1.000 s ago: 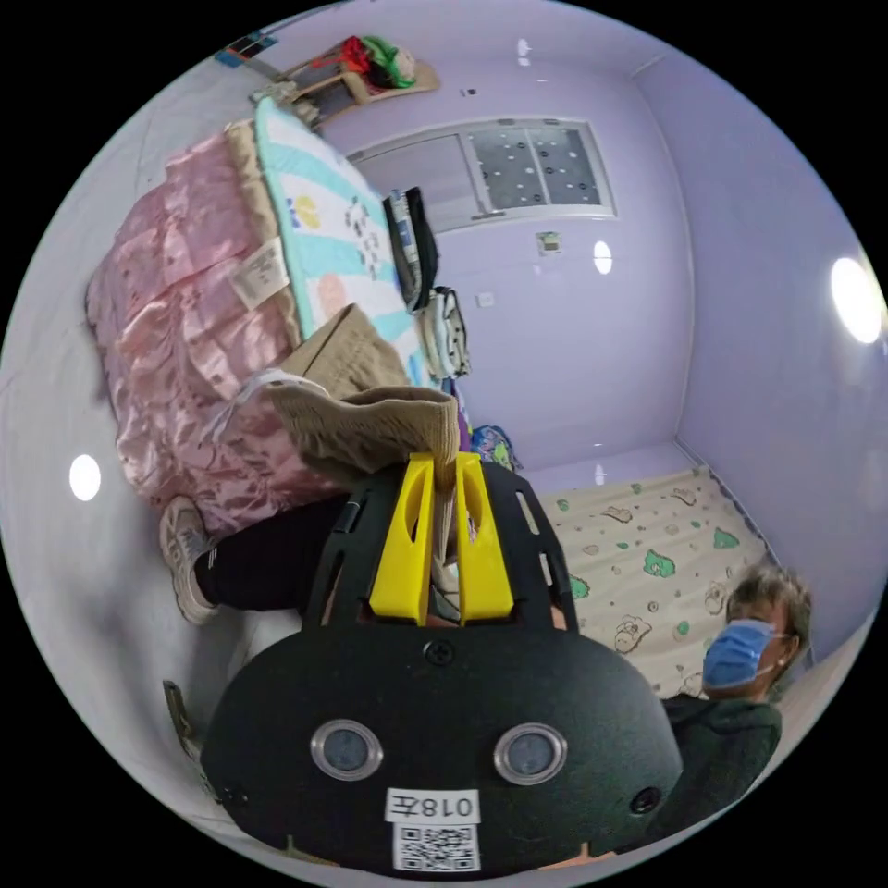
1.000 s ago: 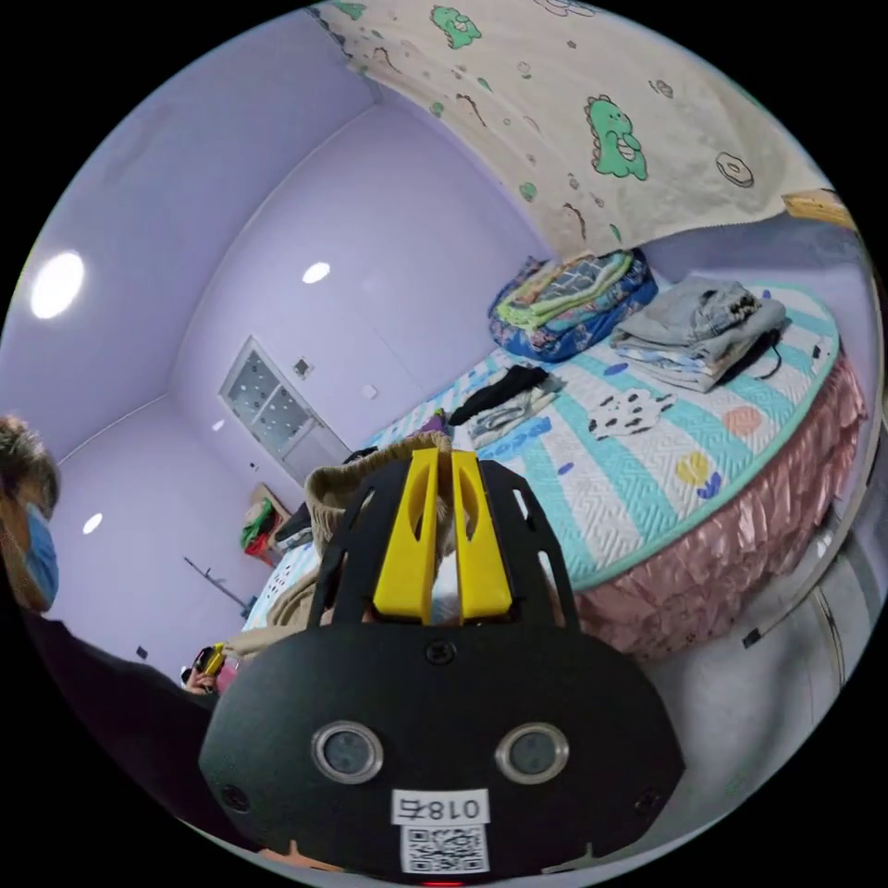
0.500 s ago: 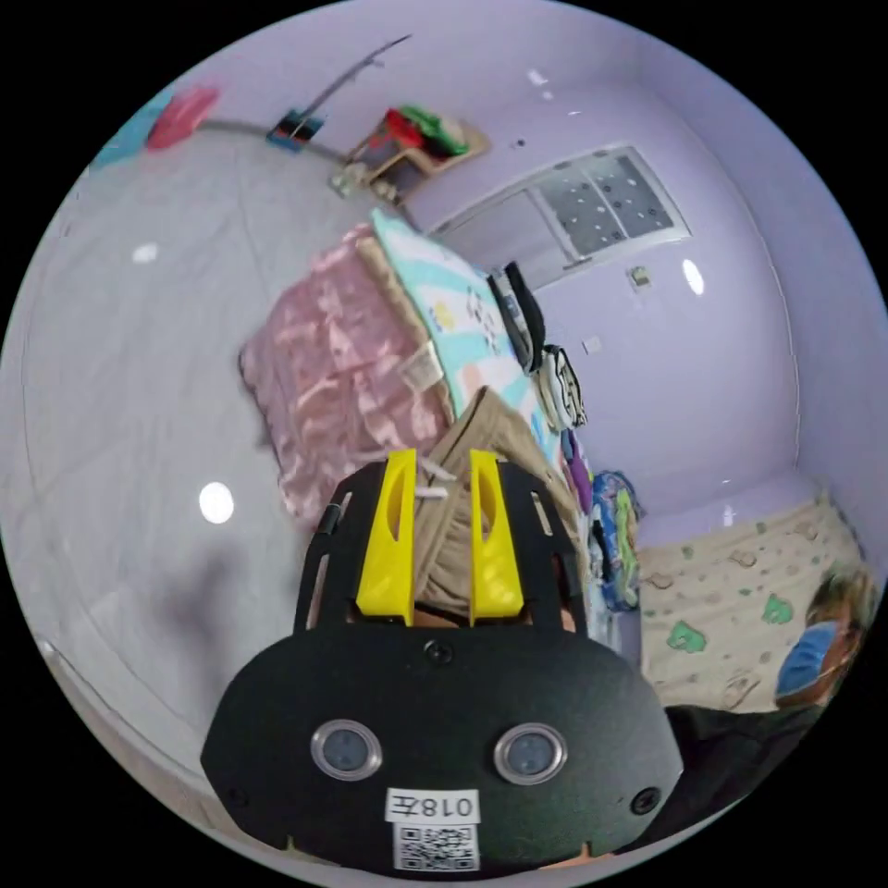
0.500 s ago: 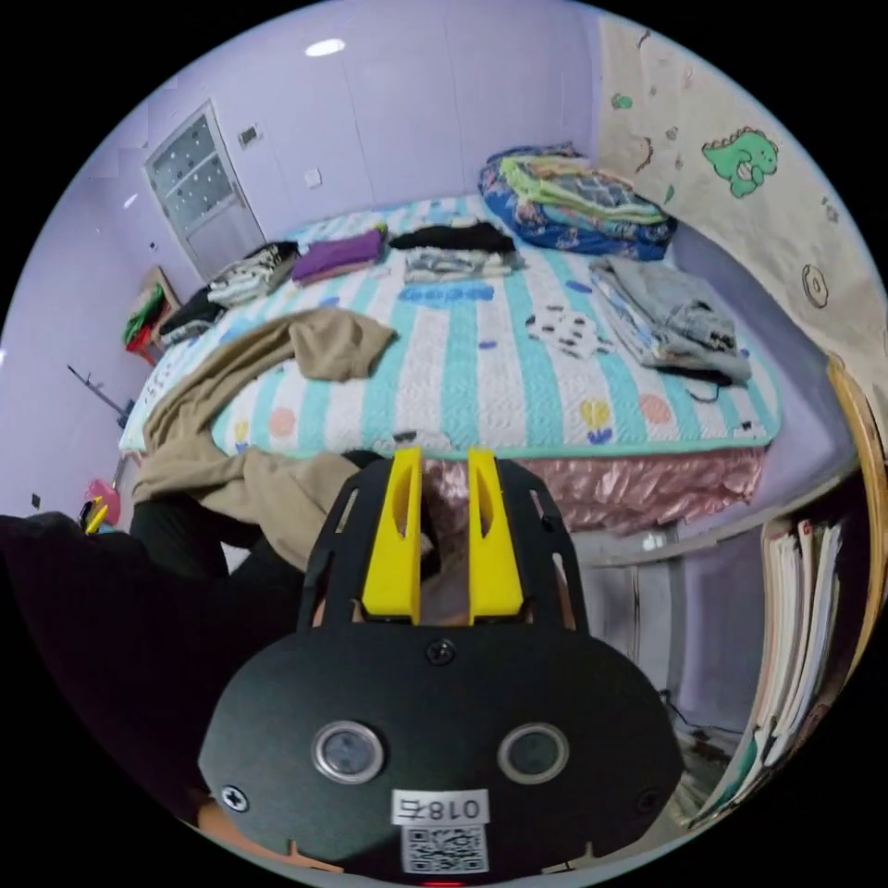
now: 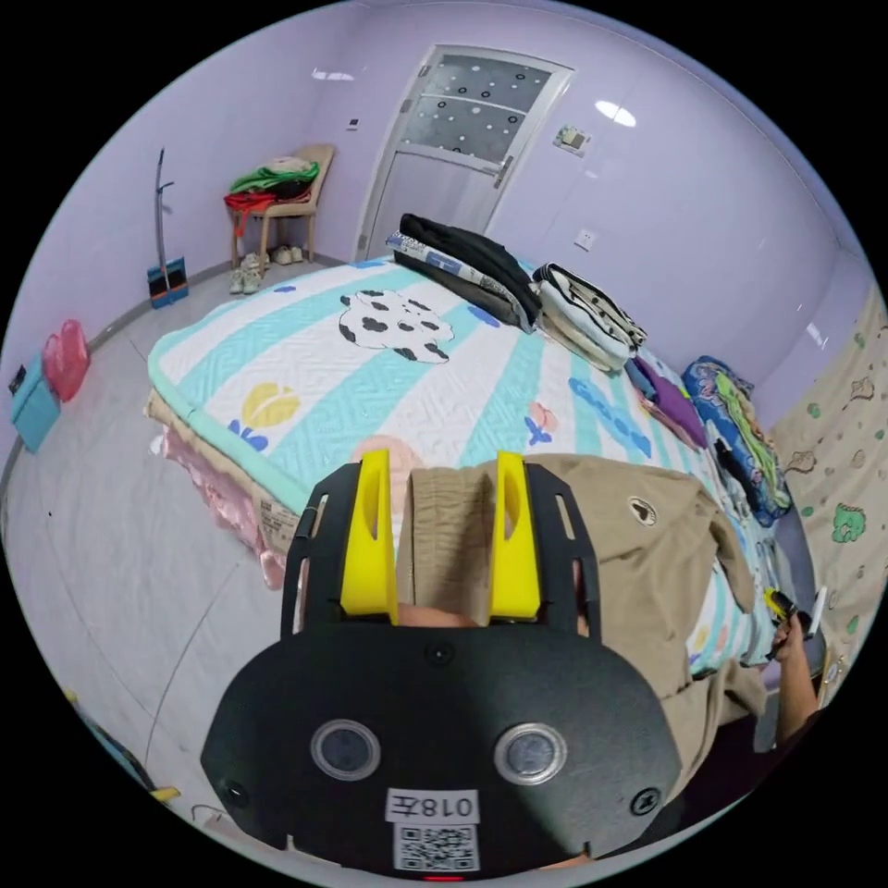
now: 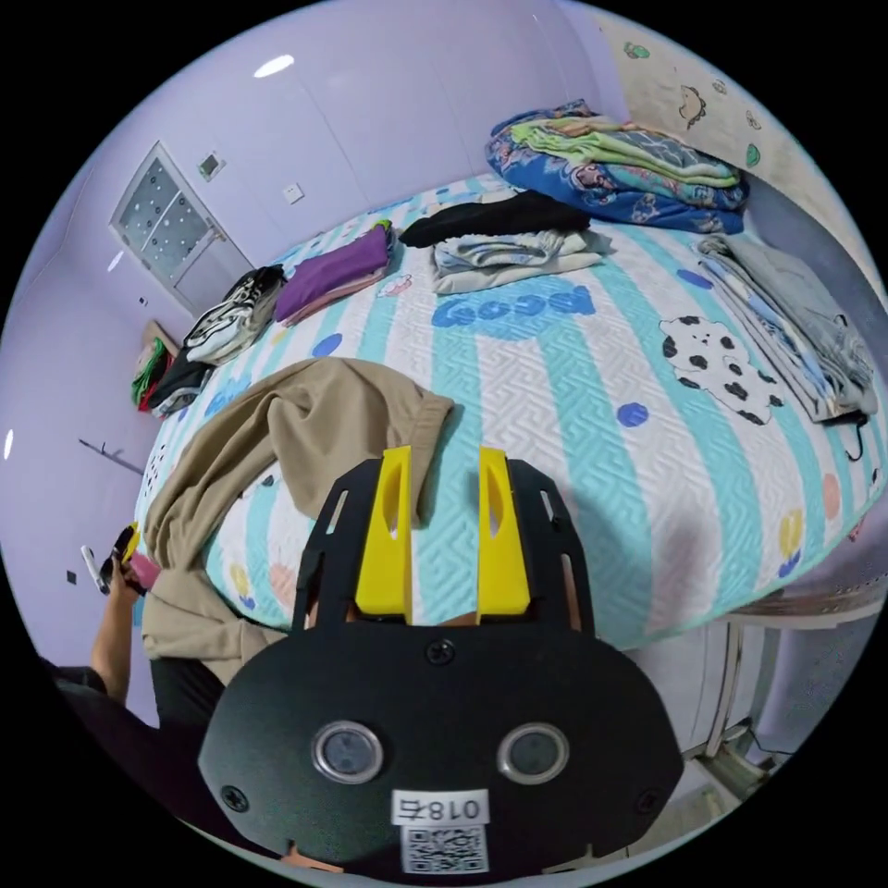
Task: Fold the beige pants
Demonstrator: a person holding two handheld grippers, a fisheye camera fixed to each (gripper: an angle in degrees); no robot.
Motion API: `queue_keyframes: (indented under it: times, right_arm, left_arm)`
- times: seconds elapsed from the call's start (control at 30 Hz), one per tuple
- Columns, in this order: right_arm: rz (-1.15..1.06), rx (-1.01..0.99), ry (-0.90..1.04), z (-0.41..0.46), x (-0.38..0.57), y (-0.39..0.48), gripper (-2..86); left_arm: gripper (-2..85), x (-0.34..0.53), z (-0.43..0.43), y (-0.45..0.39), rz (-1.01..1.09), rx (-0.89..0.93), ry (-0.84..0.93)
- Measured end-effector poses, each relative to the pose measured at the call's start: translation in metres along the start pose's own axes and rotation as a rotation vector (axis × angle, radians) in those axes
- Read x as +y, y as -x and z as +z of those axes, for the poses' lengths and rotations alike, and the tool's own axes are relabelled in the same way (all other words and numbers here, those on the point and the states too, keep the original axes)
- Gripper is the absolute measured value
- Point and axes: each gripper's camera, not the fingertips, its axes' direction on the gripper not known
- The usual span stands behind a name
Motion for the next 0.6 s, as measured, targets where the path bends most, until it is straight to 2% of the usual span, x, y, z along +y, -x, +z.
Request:
queue_keyframes:
  times: [0.13,0.3,0.43,0.53,0.6]
  right_arm:
    - [0.067,-0.064,0.021,0.029,-0.015,-0.005,11.5]
    - [0.224,-0.206,0.009,0.059,-0.021,-0.014,13.1]
    - [0.214,-0.104,0.019,0.068,-0.023,0.003,10.1]
    - [0.121,-0.010,0.087,0.069,-0.025,0.027,6.4]
    - [0.079,0.017,0.015,0.054,-0.018,0.043,3.9]
  left_arm:
    - [16.7,-0.010,0.031,-0.032,0.032,-0.061,0.107]
    - [15.7,-0.008,0.028,-0.064,0.030,-0.097,0.064]
    - [13.9,-0.009,0.023,-0.091,0.058,-0.125,0.068]
    - [12.4,-0.010,0.018,-0.116,0.094,-0.197,0.076]
    - [11.5,-0.006,0.009,-0.133,0.118,-0.238,0.041]
